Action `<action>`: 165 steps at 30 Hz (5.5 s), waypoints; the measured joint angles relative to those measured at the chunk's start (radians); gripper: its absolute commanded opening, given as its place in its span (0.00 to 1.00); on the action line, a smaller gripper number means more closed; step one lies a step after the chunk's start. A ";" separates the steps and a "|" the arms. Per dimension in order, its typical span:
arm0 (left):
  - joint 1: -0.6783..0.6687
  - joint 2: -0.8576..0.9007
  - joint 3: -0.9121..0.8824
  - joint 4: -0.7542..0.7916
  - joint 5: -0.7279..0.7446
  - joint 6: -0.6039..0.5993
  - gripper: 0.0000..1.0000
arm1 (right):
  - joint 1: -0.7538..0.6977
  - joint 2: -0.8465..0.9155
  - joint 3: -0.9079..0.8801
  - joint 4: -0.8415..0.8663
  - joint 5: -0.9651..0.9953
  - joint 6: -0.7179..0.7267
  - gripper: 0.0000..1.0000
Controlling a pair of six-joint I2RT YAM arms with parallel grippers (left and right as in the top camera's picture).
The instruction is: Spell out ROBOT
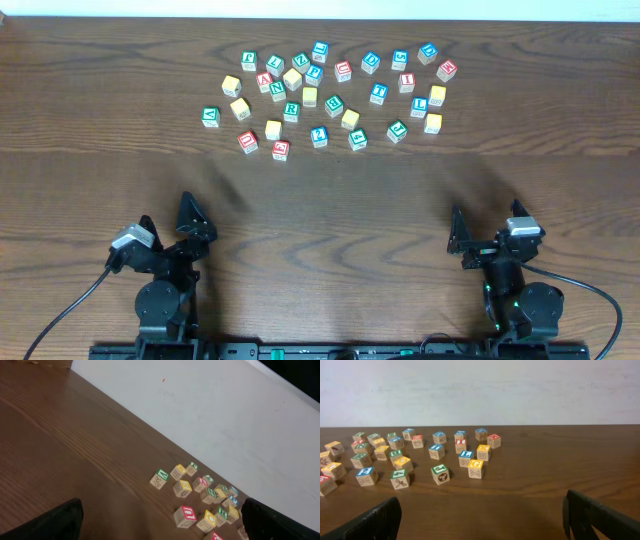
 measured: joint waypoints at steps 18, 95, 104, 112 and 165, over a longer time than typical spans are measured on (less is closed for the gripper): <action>0.000 0.000 0.000 0.000 0.000 0.000 0.99 | 0.000 0.000 0.000 0.000 0.000 0.000 0.99; -0.014 1.835 2.007 -1.137 0.272 0.367 0.99 | 0.000 0.000 0.000 0.000 0.000 0.000 0.99; -0.038 1.890 2.036 -1.096 0.309 0.389 0.99 | 0.000 0.000 0.000 0.000 0.000 0.000 0.99; -0.049 1.910 2.037 -1.083 0.309 0.394 0.94 | 0.000 0.000 0.000 0.000 0.000 0.000 0.99; -0.258 2.373 2.037 -0.840 0.206 0.427 0.59 | 0.000 0.000 0.000 0.000 0.000 0.000 0.99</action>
